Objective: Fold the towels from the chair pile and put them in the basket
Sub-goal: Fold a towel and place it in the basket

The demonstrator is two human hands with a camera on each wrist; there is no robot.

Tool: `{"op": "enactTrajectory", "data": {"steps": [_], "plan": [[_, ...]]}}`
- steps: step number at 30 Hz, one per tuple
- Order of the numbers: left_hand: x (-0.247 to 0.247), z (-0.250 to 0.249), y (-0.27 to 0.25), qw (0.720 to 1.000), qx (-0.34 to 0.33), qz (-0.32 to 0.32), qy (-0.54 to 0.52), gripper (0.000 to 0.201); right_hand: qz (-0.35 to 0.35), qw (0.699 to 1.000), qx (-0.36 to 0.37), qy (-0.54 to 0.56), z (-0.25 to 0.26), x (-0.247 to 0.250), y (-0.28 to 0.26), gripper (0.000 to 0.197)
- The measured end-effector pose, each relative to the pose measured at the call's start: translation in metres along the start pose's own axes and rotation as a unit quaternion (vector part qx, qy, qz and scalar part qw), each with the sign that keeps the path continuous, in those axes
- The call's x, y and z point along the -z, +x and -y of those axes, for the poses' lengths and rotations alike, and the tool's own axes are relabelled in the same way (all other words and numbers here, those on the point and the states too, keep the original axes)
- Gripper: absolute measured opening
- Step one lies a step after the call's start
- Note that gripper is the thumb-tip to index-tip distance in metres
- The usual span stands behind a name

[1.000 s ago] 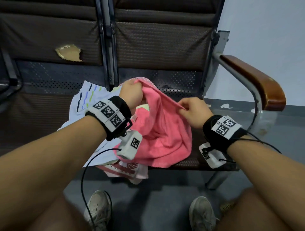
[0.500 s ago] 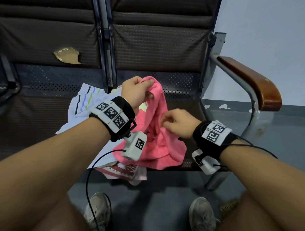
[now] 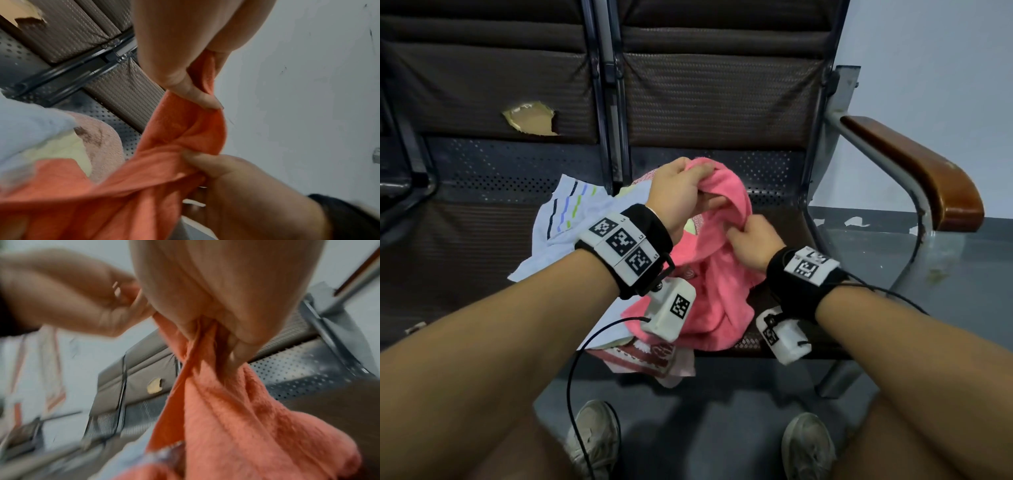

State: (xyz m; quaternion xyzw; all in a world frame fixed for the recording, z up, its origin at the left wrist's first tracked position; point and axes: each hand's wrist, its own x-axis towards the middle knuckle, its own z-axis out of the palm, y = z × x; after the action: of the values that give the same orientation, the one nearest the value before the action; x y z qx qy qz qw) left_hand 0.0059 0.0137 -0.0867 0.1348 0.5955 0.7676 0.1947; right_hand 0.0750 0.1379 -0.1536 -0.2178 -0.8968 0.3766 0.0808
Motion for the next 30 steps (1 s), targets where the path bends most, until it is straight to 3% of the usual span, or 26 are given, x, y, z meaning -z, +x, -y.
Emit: {"op": "enactTrajectory", "data": {"steps": [2,4,8,9,10,12,13,15,17,20,22,25,27,28,30], "plan": [[0.011,0.001,0.008,0.998,-0.026,-0.05,0.035,0.03,-0.077,0.982,-0.031,0.168,-0.001,0.011,0.007,0.032],[0.024,0.001,0.014,0.993,-0.047,-0.082,0.069,0.036,-0.124,0.936,-0.039,0.328,0.003,0.029,0.012,0.035],[0.029,0.002,0.021,0.992,-0.046,-0.101,0.067,0.032,-0.111,0.867,-0.025,0.486,0.018,0.044,0.008,0.032],[0.028,0.001,0.023,0.992,-0.042,-0.111,0.052,0.025,-0.11,0.873,-0.019,0.475,0.02,0.045,0.006,0.03],[0.029,-0.001,0.025,0.991,-0.039,-0.122,0.035,0.016,-0.109,0.9,0.002,0.423,0.019,0.046,0.004,0.028],[0.034,-0.003,0.03,0.988,-0.035,-0.151,0.021,0.012,-0.087,0.972,0.094,0.197,0.008,0.048,0.0,0.028],[0.038,-0.003,0.032,0.985,-0.036,-0.165,0.027,0.017,-0.061,0.986,0.141,0.059,0.001,0.049,-0.001,0.032],[0.046,-0.001,0.035,0.981,-0.039,-0.186,0.04,0.024,0.013,0.975,0.169,-0.145,-0.012,0.046,-0.001,0.03],[0.052,0.001,0.035,0.98,-0.04,-0.189,0.039,0.03,0.091,0.961,0.121,-0.231,-0.027,0.042,-0.001,0.031],[0.064,0.007,0.038,0.979,-0.045,-0.185,0.072,0.034,0.144,0.955,0.037,-0.257,-0.048,0.04,0.0,0.042],[0.072,0.01,0.039,0.978,-0.031,-0.186,0.092,0.026,0.113,0.966,0.022,-0.232,-0.055,0.045,0.001,0.045],[0.083,0.015,0.04,0.973,-0.009,-0.199,0.12,0.014,0.005,0.991,0.042,-0.127,-0.059,0.053,0.004,0.044],[0.086,0.016,0.04,0.97,0.021,-0.208,0.121,0.009,-0.053,0.991,0.072,-0.1,-0.057,0.058,0.006,0.042],[0.086,0.015,0.039,0.973,0.041,-0.206,0.095,0.006,-0.056,0.989,0.085,-0.11,-0.056,0.059,0.007,0.039],[0.088,0.012,0.039,0.972,0.074,-0.213,0.065,0.023,-0.002,0.983,0.089,-0.16,-0.058,0.058,0.006,0.03]]}}
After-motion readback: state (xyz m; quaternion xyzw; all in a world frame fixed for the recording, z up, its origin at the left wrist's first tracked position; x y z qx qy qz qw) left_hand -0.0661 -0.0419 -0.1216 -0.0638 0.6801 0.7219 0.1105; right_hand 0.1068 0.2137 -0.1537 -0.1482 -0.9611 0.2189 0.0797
